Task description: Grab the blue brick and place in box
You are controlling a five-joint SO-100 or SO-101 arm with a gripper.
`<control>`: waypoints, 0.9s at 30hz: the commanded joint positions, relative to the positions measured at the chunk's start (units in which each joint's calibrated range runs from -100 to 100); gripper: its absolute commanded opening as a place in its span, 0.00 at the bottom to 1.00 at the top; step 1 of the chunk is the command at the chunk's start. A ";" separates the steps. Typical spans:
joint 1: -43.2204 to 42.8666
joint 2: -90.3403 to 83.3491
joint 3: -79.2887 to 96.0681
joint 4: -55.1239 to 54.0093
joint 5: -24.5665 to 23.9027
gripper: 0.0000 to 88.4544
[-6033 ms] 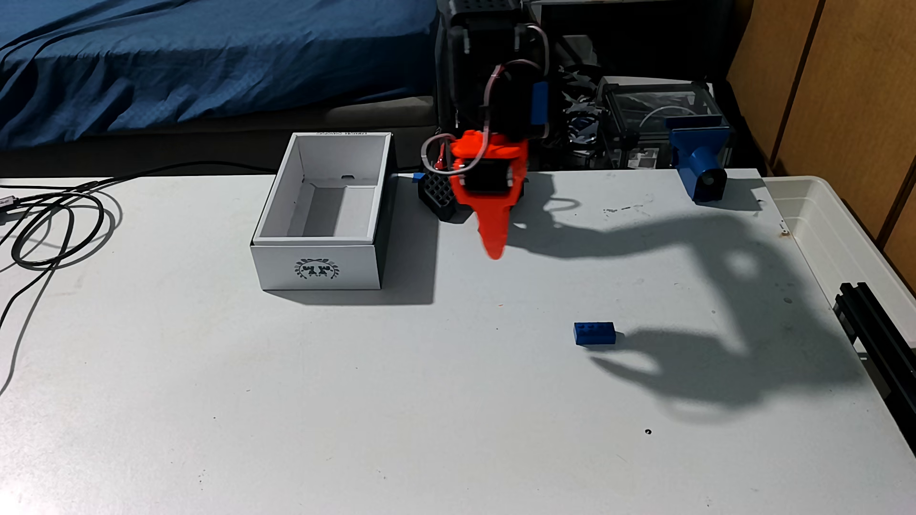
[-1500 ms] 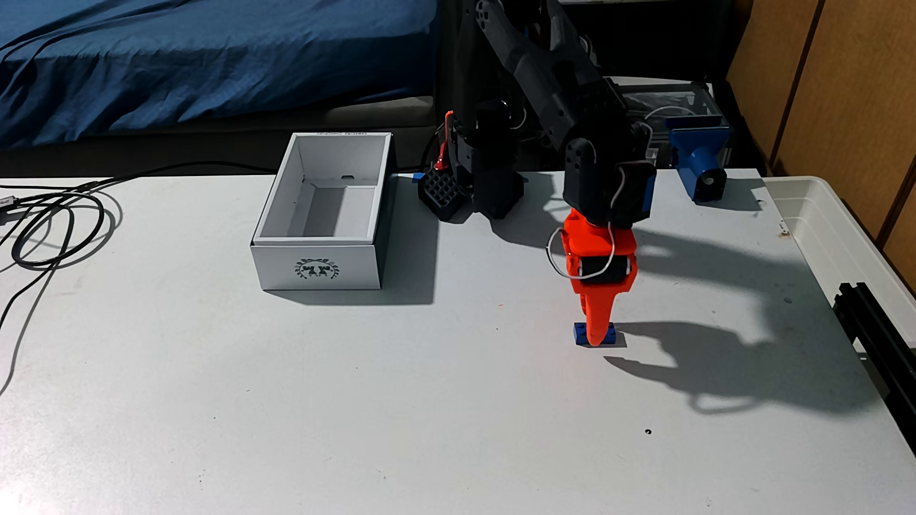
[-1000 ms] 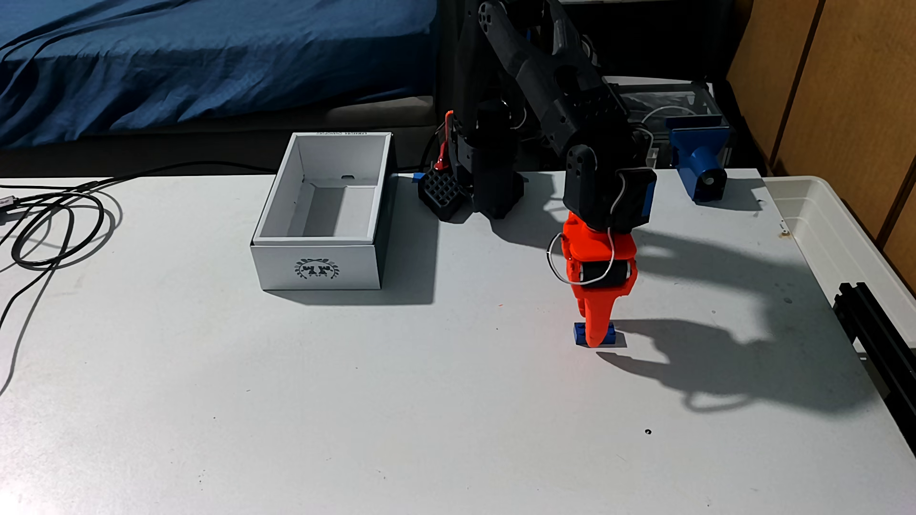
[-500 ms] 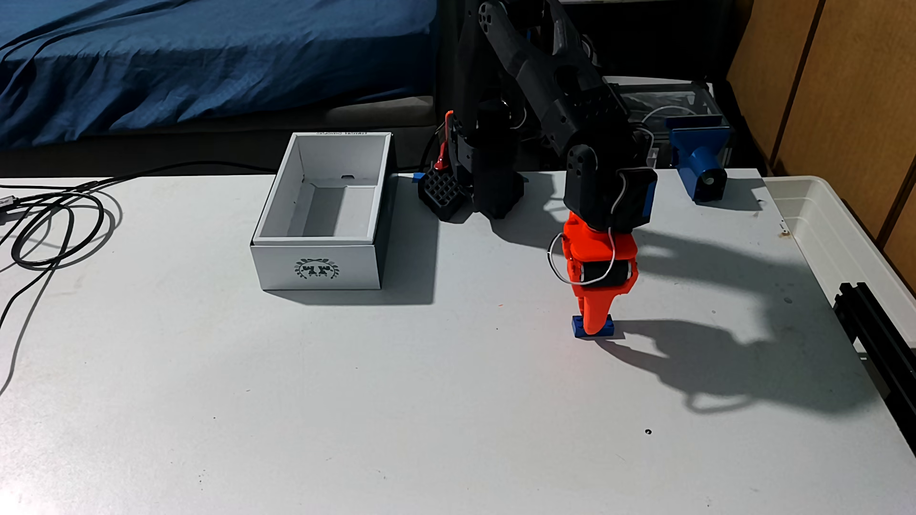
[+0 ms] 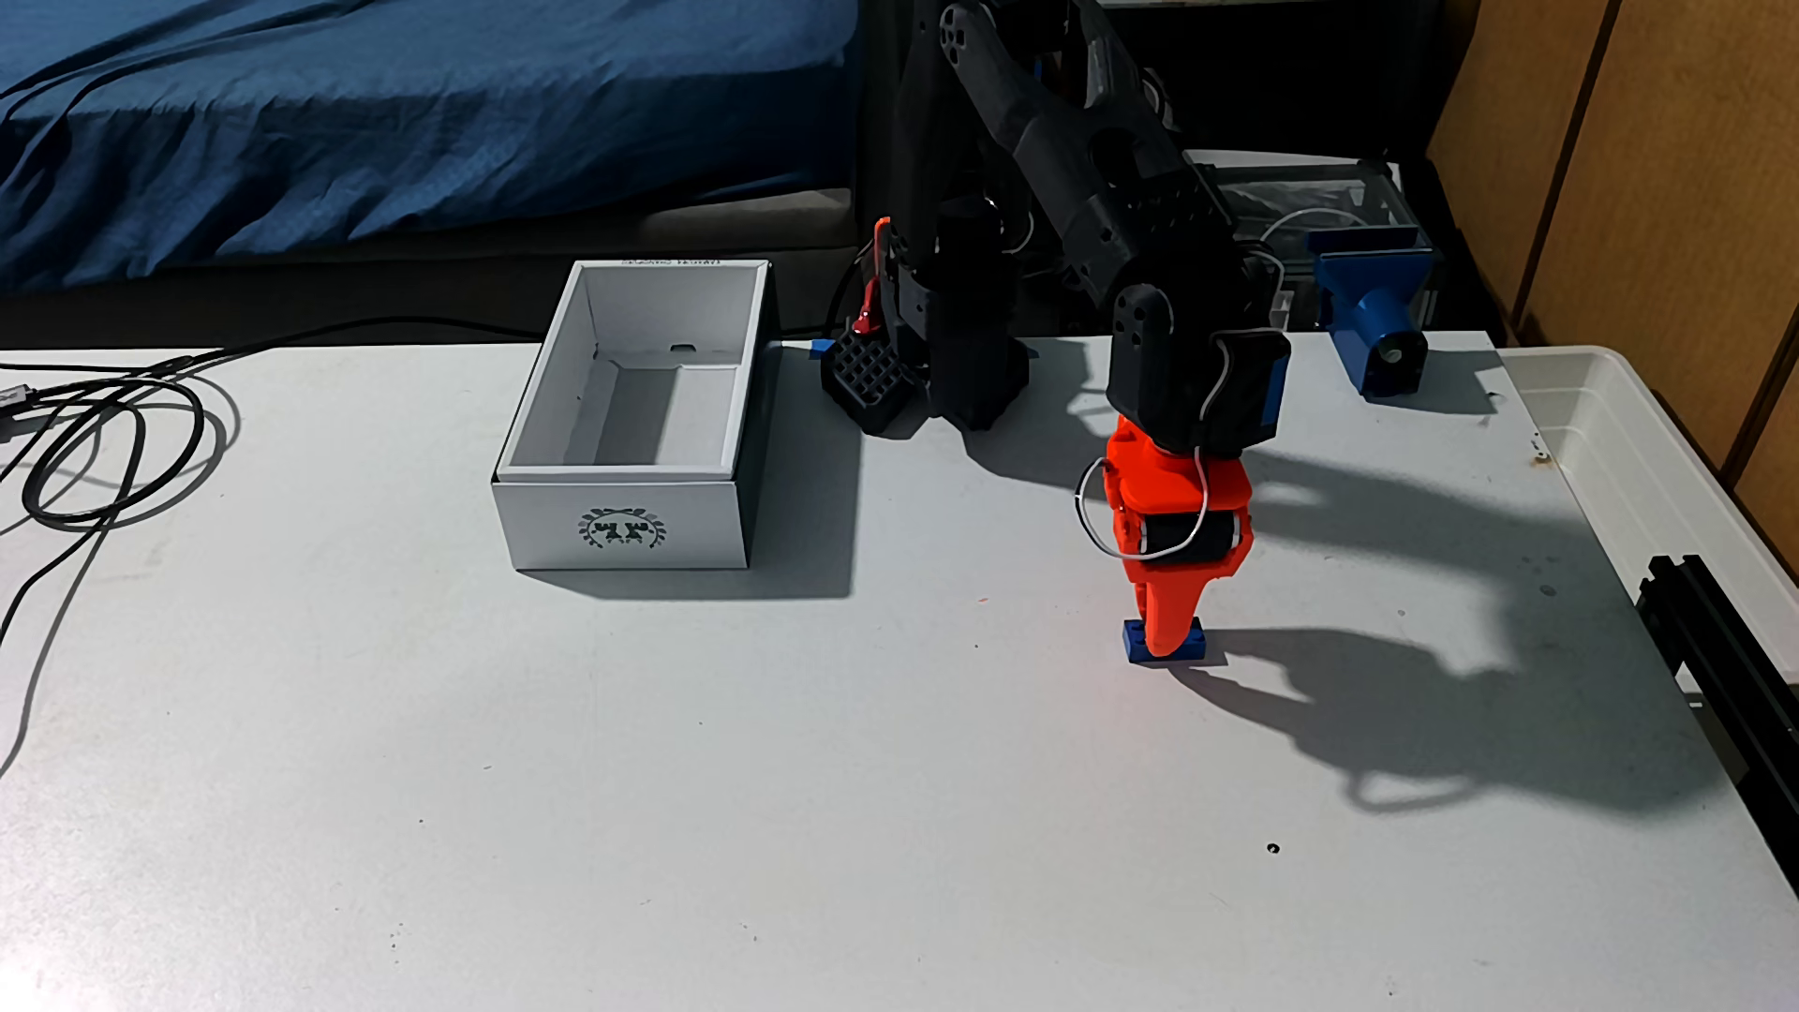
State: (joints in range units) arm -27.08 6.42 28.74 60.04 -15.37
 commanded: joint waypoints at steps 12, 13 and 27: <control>1.90 -0.96 -2.39 0.41 0.24 0.01; 1.90 -0.96 -2.39 0.41 0.24 0.01; 8.88 -1.30 -8.78 2.05 0.19 0.01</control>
State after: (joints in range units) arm -20.30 6.42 24.01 60.21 -15.37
